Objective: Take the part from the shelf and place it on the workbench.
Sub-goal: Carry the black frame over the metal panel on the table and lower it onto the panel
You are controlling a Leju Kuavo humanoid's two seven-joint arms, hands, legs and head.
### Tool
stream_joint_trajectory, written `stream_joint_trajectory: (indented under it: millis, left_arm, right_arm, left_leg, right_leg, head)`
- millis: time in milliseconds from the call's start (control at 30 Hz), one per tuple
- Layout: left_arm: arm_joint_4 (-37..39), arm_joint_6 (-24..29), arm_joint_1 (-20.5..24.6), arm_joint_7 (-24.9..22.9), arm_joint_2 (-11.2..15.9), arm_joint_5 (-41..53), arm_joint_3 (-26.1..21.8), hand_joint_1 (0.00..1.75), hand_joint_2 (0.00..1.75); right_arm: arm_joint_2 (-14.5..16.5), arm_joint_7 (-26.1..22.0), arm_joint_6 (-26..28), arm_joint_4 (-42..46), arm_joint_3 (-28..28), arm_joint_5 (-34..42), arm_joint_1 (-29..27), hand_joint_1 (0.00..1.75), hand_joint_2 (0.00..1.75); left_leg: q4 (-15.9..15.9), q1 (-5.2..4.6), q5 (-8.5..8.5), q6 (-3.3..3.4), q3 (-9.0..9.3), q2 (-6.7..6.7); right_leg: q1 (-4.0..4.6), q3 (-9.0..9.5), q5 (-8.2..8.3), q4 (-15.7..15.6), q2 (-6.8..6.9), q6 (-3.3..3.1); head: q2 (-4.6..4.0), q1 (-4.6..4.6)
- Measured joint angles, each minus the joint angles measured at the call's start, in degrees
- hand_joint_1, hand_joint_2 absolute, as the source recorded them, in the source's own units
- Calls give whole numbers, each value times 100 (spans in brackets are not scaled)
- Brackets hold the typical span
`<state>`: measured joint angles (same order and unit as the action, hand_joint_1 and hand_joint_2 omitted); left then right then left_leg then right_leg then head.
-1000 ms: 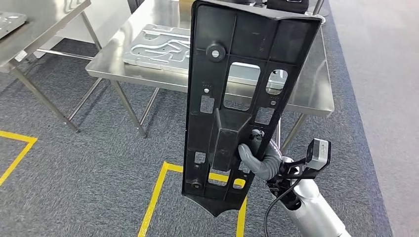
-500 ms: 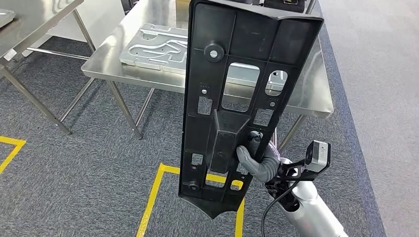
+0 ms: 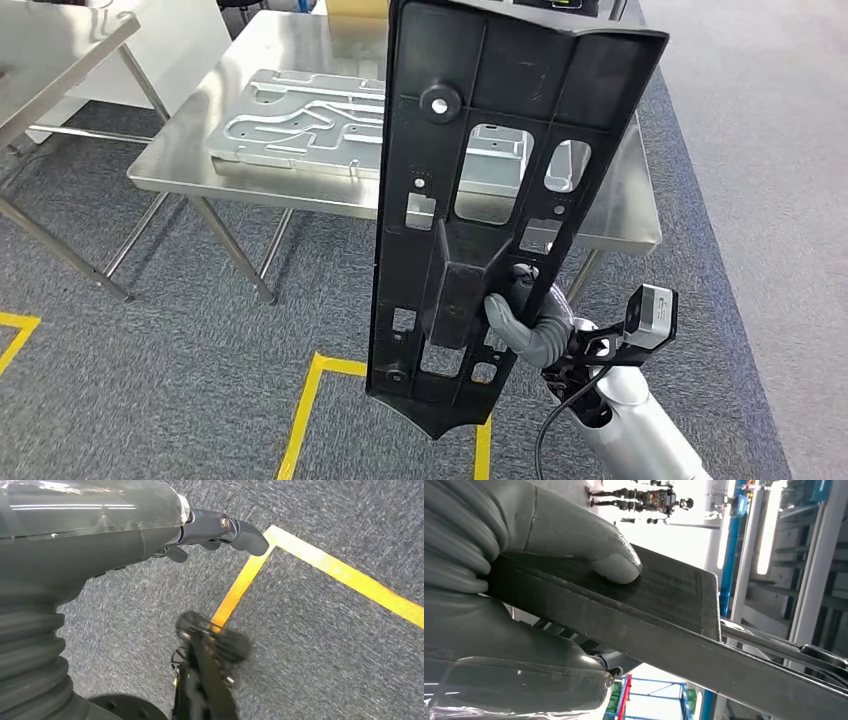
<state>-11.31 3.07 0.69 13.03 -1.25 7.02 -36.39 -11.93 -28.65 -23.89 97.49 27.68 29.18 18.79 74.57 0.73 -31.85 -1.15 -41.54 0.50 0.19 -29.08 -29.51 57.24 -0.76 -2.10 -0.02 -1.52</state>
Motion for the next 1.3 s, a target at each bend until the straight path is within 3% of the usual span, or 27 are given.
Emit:
stream_joint_trajectory:
  millis: [67, 100, 133, 200, 267, 300, 367, 433, 500, 533, 567, 600, 667, 700, 767, 833, 933, 967, 1000, 1033, 1100, 1133, 1200, 1300]
  left_arm:
    - [1, -5, -38, 0, 8, 0, -2, 0, 175]
    - [1, -7, -51, -1, 17, 1, -4, 0, 175]
    - [1, -4, -56, 1, 25, 1, -6, 0, 175]
    - [1, 10, -48, 4, 45, 2, -11, 0, 175]
    - [1, 32, -38, 7, 55, 5, -23, 0, 175]
    - [1, 48, -41, 9, 56, 7, -35, 0, 175]
    - [1, 79, -44, 10, 56, 9, -72, 0, 175]
    - [1, 85, -43, 12, 54, 7, -101, 0, 175]
    - [1, 81, -45, 17, 51, 8, -111, 0, 175]
    - [1, 81, -47, 19, 48, 10, -117, 0, 175]
    - [1, 82, -48, 19, 43, 13, -125, 0, 175]
    - [1, 82, -54, 19, 38, 15, -134, 0, 175]
    - [1, 82, -48, 17, 32, 20, -149, 0, 175]
    - [1, 82, -39, 19, 32, 22, -153, 0, 175]
    - [1, 81, -12, 19, 28, 28, -160, 0, 175]
    - [1, 76, -1, 25, 21, 39, -170, 0, 175]
    - [1, 72, 21, 31, 14, 66, -190, 0, 175]
    - [1, 73, 21, 28, 14, 69, -197, 0, 175]
    - [1, 73, 19, 25, 13, 71, -206, 0, 175]
    - [1, 73, 16, 22, 12, 72, -215, 0, 175]
    - [1, 73, 17, 20, 15, 77, -229, 0, 175]
    - [1, 73, 21, 20, 16, 81, -234, 0, 175]
    - [1, 73, 32, 20, 19, 92, -240, 0, 175]
    - [1, 60, 40, 27, 12, 135, -243, 0, 175]
  right_arm:
    - [1, 0, 0, -1, 1, 0, -4, 175, 175]
    - [1, -1, 0, -4, 1, 1, -4, 175, 175]
    - [1, 0, -2, -8, 2, -1, -5, 175, 175]
    - [-1, 2, -9, -12, 4, -2, -8, 175, 175]
    - [-1, -1, -15, -7, 2, -1, -6, 175, 175]
    - [-2, -5, -20, -6, 1, -1, -5, 175, 175]
    - [-2, -14, -38, -16, 0, -4, -6, 175, 175]
    - [-2, -19, -57, -41, 1, -13, -18, 175, 175]
    - [-2, -19, -64, -57, 1, -27, -31, 175, 175]
    - [-2, -19, -64, -59, 1, -38, -36, 175, 175]
    - [-3, -18, -61, -62, 1, -56, -40, 175, 175]
    - [-9, -17, -56, -72, 1, -76, -48, 175, 175]
    - [-23, -17, -46, -102, 4, -114, -64, 175, 175]
    - [-28, -16, -43, -109, 7, -124, -74, 175, 175]
    - [-38, -19, -35, -99, 2, -131, -66, 175, 175]
    - [-46, -29, -20, -89, -8, -130, -45, 175, 175]
    - [-46, -41, -10, -90, -2, -129, -65, 175, 175]
    - [-46, -44, -10, -94, 1, -129, -79, 175, 175]
    - [-46, -48, -9, -97, 2, -129, -92, 175, 175]
    - [-46, -54, -9, -99, 4, -129, -100, 175, 175]
    - [-46, -63, -8, -99, 5, -129, -105, 175, 175]
    - [-45, -68, -3, -99, 5, -133, -105, 175, 175]
    - [-43, -74, 9, -99, 7, -161, -109, 175, 175]
    - [-40, -78, 25, -86, 3, -226, -123, 175, 175]
  left_leg:
    - [-667, -22, 682, 66, 56, -10]
    - [-998, -43, 942, 109, 146, -27]
    - [-1276, -67, 1070, 144, 244, -42]
    - [-1471, -108, 988, 192, 355, -61]
    - [-1647, -99, 902, 231, 501, -57]
    - [-1733, -77, 884, 254, 600, -56]
    - [-1881, -39, 837, 276, 813, -56]
    - [-1952, -14, 740, 276, 989, -60]
    - [-1967, 16, 607, 252, 1168, -70]
    - [-1966, 33, 532, 230, 1267, -76]
    - [-1960, 49, 451, 199, 1369, -79]
    - [-1952, 59, 370, 161, 1449, -81]
    - [-1926, 59, 247, 75, 1524, -82]
    - [-1916, 56, 211, 34, 1532, -78]
    - [-1871, 68, 187, -39, 1544, -60]
    - [-1532, 89, 135, -79, 1419, -52]
    - [-403, 90, -293, -98, 764, -53]
    - [-132, 86, -410, -94, 556, -53]
    - [-47, 78, -410, -78, 432, -54]
    - [-179, 68, -271, -47, 416, -56]
    - [-924, 23, 250, 64, 632, -106]
    - [-1287, 2, 413, 121, 747, -146]
    - [-1660, -39, 519, 189, 862, -210]
    - [-1753, -30, 617, 224, 917, -163]
  right_leg:
    - [14, 230, -180, -5, -36, 7]
    - [20, 319, -265, -15, -46, 20]
    - [17, 377, -329, -30, -59, 44]
    - [-4, 428, -371, -82, -74, 111]
    - [-16, 432, -283, -3, -65, 176]
    - [-15, 358, -200, 187, -45, 204]
    - [-35, -35, -172, 800, -6, 265]
    - [-70, -524, -477, 1338, 6, 342]
    - [-116, -821, -764, 1387, 18, 411]
    - [-143, -871, -682, 1194, 32, 440]
    - [-171, -870, -405, 875, 53, 460]
    - [-194, -852, 33, 536, 91, 468]
    - [-179, -846, 666, 95, 142, 402]
    - [-161, -870, 784, 54, 150, 342]
    - [-136, -863, 739, 74, 114, 215]
    - [-131, -772, 685, 55, 88, 125]
    - [-94, -676, 617, 36, 45, 39]
    - [-71, -660, 598, 37, 18, 23]
    - [-46, -640, 582, 38, -19, 13]
    - [-21, -614, 568, 39, -59, 6]
    - [18, -557, 544, 40, -134, 1]
    - [32, -543, 539, 45, -166, 7]
    - [25, -560, 532, 53, -226, 56]
    - [15, -584, 509, 78, -262, 170]
  head:
    - [0, 1]
    - [0, 1]
    - [1, -2]
    - [1, -4]
    - [0, -5]
    - [0, -5]
    - [0, -3]
    - [0, -4]
    - [0, -4]
    - [0, -4]
    - [0, -3]
    - [0, -3]
    - [0, 0]
    - [0, 3]
    - [0, 6]
    - [0, 8]
    - [0, 8]
    - [0, 8]
    - [0, 8]
    - [0, 8]
    - [0, 8]
    - [0, 8]
    - [0, 8]
    - [0, 8]
